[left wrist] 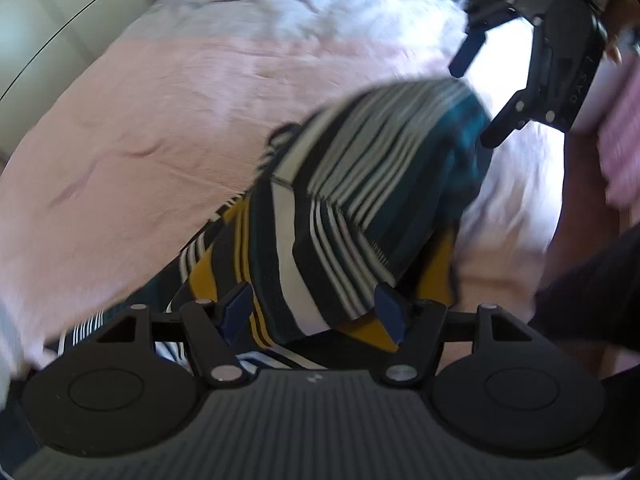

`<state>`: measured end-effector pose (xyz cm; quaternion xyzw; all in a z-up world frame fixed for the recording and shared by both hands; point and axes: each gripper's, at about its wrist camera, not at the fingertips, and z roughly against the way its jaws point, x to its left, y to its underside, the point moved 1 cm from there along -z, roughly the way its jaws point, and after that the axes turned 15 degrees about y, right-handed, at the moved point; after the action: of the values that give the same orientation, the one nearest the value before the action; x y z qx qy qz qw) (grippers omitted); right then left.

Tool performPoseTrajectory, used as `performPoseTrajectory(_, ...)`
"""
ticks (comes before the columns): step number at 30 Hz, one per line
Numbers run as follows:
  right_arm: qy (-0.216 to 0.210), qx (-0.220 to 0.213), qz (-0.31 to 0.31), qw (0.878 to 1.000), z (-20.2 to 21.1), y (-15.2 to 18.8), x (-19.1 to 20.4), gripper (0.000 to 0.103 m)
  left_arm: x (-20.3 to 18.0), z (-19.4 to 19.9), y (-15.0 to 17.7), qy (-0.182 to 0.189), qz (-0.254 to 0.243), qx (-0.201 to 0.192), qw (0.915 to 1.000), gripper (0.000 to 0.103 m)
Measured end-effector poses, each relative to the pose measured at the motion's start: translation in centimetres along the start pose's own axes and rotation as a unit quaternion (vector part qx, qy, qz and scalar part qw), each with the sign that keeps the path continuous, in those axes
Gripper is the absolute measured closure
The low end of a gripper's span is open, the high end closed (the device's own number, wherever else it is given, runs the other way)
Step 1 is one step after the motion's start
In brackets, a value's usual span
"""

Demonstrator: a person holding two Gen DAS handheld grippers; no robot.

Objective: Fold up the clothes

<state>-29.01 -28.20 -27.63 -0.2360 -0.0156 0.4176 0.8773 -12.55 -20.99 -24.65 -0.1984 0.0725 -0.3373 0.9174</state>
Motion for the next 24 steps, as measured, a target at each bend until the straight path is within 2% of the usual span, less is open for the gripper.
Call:
performPoseTrajectory(2, 0.013, 0.013, 0.015, 1.0, -2.9, 0.4, 2.0, 0.016, 0.3, -2.4, 0.0, 0.011, -0.048, 0.007, 0.9988, 0.04)
performPoseTrajectory(3, 0.019, 0.017, 0.024, 0.999, -4.2, 0.6, 2.8, 0.016, 0.4, -3.4, 0.0, 0.018, -0.071, 0.012, 0.9972, 0.044)
performPoseTrajectory(4, 0.023, 0.021, 0.026, 0.999, -5.5, 0.7, 3.3, 0.017, 0.4, -4.4, -0.1, 0.024, -0.094, 0.017, 0.9951, 0.051)
performPoseTrajectory(5, 0.026, 0.028, 0.018, 0.999, -6.4, 0.7, 3.4, 0.026, 0.5, -5.4, -0.1, 0.031, -0.117, 0.022, 0.9924, 0.075)
performPoseTrajectory(6, 0.027, 0.035, 0.005, 0.999, -7.1, 0.6, 3.3, 0.043, 1.3, -4.6, -0.7, 0.038, -0.11, 0.01, 0.9931, 0.085)
performPoseTrajectory(7, 0.022, 0.043, -0.019, 0.999, -7.1, 0.3, 2.6, 0.073, 2.2, -3.9, -1.3, 0.045, -0.104, -0.002, 0.9936, 0.087)
performPoseTrajectory(9, 0.015, 0.038, -0.067, 0.997, -5.2, -0.8, 0.6, 0.082, 4.5, -1.6, -2.7, 0.053, -0.078, -0.04, 0.9947, 0.093)
performPoseTrajectory(10, 0.014, 0.031, -0.091, 0.995, -3.9, -1.4, -0.6, 0.085, 6.1, 0.1, -3.8, 0.045, -0.069, -0.063, 0.9946, 0.094)
performPoseTrajectory(11, 0.012, 0.024, -0.115, 0.993, -2.7, -2.0, -1.7, 0.086, 7.7, 1.9, -4.9, 0.037, -0.06, -0.086, 0.9938, 0.1)
performPoseTrajectory(13, 0.024, -0.011, -0.142, 0.989, 0.0, -4.1, -4.1, 0.087, 10.9, 5.3, -7.1, 0.021, -0.041, -0.132, 0.9902, 0.1)
performPoseTrajectory(14, 0.034, -0.033, -0.151, 0.987, 1.4, -5.3, -5.3, 0.092, 12.6, 6.2, -8.5, 0.012, -0.037, -0.148, 0.9882, 0.1)
performPoseTrajectory(16, 0.055, -0.078, -0.165, 0.982, 3.9, -7.8, -7.6, 0.093, 15.8, 7.2, -11.1, -0.011, -0.025, -0.176, 0.9841, 0.1)
performPoseTrajectory(18, 0.081, -0.122, -0.16, 0.976, 4.6, -10.7, -9.6, 0.093, 18.5, 6.7, -13.0, -0.03, -0.014, -0.177, 0.9837, 0.098)
performPoseTrajectory(20, 0.102, -0.143, -0.154, 0.972, 3.9, -12.6, -11.0, 0.093, 20.2, 6.0, -13.7, -0.042, 0.002, -0.181, 0.9825, 0.097)
performPoseTrajectory(22, 0.104, -0.145, -0.158, 0.971, 2.8, -13.3, -11.8, 0.093, 21.6, 5.5, -13.9, -0.048, 0.027, -0.189, 0.9805, 0.083)
performPoseTrajectory(23, 0.103, -0.138, -0.162, 0.972, 2.3, -13.0, -11.7, 0.09, 21.9, 5.2, -13.5, -0.048, 0.039, -0.187, 0.9804, 0.06)
performPoseTrajectory(24, 0.103, -0.128, -0.165, 0.973, 1.8, -12.4, -11.3, 0.085, 22.0, 4.7, -12.4, -0.042, 0.048, -0.181, 0.9814, 0.053)
